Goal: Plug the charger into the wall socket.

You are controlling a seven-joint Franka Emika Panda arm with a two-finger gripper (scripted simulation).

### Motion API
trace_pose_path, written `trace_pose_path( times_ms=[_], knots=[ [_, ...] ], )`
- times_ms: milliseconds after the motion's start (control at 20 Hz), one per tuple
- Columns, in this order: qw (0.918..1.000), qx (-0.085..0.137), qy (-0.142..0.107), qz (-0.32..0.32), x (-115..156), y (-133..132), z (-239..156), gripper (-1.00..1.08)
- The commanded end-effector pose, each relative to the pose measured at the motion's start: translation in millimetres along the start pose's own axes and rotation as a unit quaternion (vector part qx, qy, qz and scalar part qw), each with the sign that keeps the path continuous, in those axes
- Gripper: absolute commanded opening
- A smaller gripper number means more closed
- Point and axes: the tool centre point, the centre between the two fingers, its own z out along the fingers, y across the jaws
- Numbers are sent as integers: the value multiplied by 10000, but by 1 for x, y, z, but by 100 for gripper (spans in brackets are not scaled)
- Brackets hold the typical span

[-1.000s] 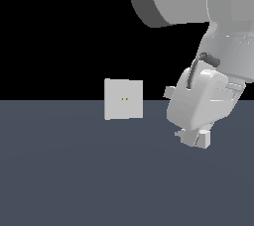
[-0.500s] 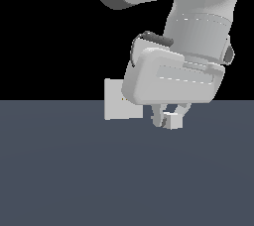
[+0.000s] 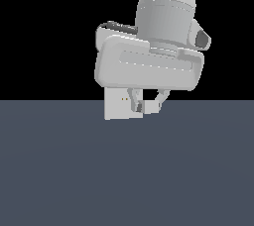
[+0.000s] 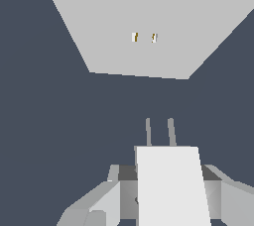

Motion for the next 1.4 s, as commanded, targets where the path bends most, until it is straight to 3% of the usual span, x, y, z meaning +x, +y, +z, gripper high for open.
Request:
trace_pose_path(
  times_ms=[0,1350],
  knots=[
    [9999,-45,-1,129,6,-5,-3,-100],
    [9991,-146,-23,393,32,-14,-3,-100]
  ],
)
